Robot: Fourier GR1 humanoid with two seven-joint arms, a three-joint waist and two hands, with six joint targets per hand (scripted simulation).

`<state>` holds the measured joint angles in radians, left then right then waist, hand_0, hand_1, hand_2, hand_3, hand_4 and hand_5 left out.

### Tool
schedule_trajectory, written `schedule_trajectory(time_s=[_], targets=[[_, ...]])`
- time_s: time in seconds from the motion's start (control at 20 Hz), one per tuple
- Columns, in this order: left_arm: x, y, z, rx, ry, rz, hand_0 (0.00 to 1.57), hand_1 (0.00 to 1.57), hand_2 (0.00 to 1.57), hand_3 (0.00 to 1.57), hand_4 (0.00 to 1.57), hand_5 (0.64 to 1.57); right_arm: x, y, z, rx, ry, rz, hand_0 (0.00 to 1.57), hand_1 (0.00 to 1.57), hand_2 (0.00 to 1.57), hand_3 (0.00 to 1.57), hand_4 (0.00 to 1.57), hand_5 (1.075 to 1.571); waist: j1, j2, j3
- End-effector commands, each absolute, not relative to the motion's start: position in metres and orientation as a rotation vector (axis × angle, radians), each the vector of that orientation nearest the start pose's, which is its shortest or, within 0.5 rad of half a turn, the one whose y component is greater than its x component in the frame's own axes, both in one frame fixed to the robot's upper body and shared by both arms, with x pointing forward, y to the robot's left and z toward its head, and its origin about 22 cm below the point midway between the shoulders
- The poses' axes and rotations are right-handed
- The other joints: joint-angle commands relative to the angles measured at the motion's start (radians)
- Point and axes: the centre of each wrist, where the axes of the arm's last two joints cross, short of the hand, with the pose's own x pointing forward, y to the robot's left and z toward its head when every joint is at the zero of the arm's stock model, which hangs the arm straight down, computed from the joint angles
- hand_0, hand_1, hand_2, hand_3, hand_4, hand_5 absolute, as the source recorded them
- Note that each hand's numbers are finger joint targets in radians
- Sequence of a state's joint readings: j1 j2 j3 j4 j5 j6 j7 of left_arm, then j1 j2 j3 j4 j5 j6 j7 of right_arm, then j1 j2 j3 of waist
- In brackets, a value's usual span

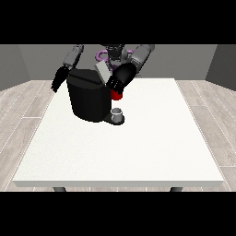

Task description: Insert the coffee pod into the coffee machine and close the lid

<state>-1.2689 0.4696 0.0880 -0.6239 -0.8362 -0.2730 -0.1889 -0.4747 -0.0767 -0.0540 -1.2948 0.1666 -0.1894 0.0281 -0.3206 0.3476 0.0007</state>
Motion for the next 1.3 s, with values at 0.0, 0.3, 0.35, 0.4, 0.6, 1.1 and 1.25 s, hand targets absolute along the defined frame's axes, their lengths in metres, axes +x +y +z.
schedule_trajectory(time_s=[0.0,0.3,0.35,0.4,0.6,1.1,1.25], targets=[[0.463,0.243,0.292,0.837,-1.709,-1.109,1.23,1.23,1.2,0.95,0.0,1.571,0.351,-0.191,0.076,-0.243,-1.751,0.146,0.0,0.0,0.0,0.0,0.0,1.571,-0.02,0.012,-0.0006],[0.456,0.279,0.307,0.918,-1.762,-1.104,1.27,1.27,1.24,0.97,0.0,1.571,0.353,-0.209,0.091,-0.258,-1.801,0.15,0.0,0.0,0.0,0.0,0.0,1.571,-0.039,0.076,-0.0008],[0.46,0.247,0.3,0.888,-1.754,-1.159,1.25,1.25,1.22,0.94,0.0,1.571,0.348,-0.196,0.062,-0.245,-1.763,0.149,0.0,0.0,0.0,0.0,0.14,1.571,-0.008,0.04,-0.0002],[0.461,0.251,0.287,0.929,-1.729,-1.156,1.22,1.22,1.17,0.89,0.0,1.571,0.35,-0.198,0.076,-0.268,-1.752,0.147,0.0,0.0,0.0,0.0,0.1,1.571,-0.019,0.022,-0.0006],[0.456,0.259,0.314,0.95,-1.771,-1.194,1.0,1.0,1.02,0.72,0.0,1.571,0.364,-0.216,0.096,-0.281,-1.788,0.124,0.0,0.0,0.0,0.0,0.07,1.571,-0.005,0.064,-0.0004],[0.455,0.269,0.307,1.021,-1.725,-1.208,0.0,0.0,0.57,0.47,0.0,1.571,0.355,-0.222,0.066,-0.316,-1.755,0.118,0.0,0.0,0.0,0.0,0.17,1.571,0.008,0.046,-0.0001],[0.457,0.259,0.298,0.982,-1.74,-1.242,0.0,0.0,0.53,0.45,0.0,1.571,0.355,-0.215,0.063,-0.33,-1.711,0.093,0.0,0.0,0.0,0.0,0.15,1.571,0.032,0.013,-0.0003]])
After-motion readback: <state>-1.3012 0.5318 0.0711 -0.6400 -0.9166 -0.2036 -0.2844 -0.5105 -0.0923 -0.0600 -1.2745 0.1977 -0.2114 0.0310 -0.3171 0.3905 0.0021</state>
